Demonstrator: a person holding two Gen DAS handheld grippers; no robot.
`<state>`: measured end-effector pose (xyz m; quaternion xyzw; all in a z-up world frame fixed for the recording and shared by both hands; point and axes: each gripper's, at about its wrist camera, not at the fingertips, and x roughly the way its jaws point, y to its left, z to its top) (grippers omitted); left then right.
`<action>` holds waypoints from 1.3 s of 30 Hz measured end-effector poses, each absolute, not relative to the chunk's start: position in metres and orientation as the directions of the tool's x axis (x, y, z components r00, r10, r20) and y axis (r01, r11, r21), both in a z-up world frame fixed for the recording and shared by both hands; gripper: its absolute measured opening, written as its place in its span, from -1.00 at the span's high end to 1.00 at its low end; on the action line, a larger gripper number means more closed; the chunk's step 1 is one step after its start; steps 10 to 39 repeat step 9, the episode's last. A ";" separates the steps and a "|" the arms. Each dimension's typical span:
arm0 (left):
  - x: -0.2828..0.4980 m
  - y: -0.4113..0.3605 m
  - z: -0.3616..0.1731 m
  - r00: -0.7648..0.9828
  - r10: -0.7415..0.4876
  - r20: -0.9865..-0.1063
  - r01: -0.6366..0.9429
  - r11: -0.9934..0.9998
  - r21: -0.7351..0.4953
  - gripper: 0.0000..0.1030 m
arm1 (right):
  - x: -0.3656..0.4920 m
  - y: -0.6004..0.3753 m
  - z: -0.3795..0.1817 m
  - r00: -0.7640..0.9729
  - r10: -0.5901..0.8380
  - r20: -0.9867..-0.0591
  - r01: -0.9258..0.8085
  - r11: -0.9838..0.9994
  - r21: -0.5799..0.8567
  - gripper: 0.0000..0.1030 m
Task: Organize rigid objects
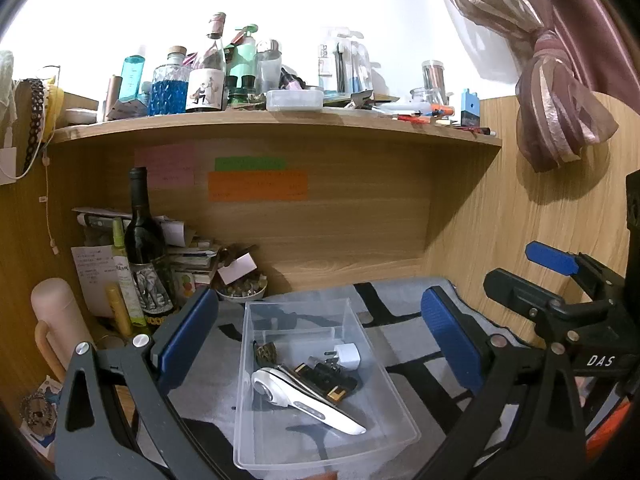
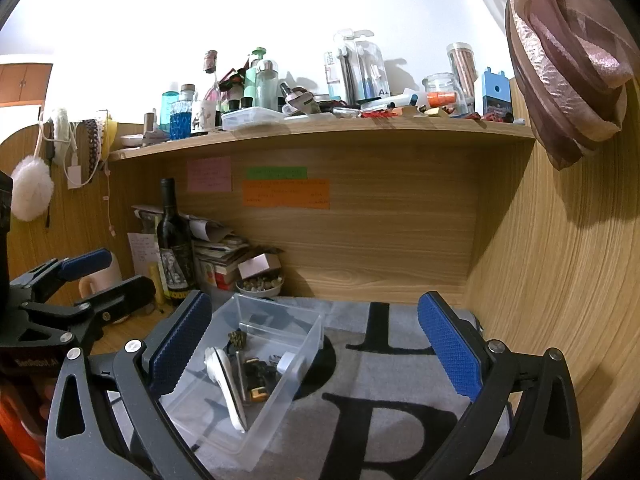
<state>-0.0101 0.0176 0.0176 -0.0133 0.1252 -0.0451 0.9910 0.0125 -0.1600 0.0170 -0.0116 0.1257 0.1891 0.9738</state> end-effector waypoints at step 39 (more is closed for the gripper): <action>-0.009 0.013 0.015 0.959 -0.135 -0.250 0.129 0.991 -0.041 -1.00 | 0.016 -0.160 0.015 0.895 0.363 -0.258 -0.368 0.929 0.030 -1.00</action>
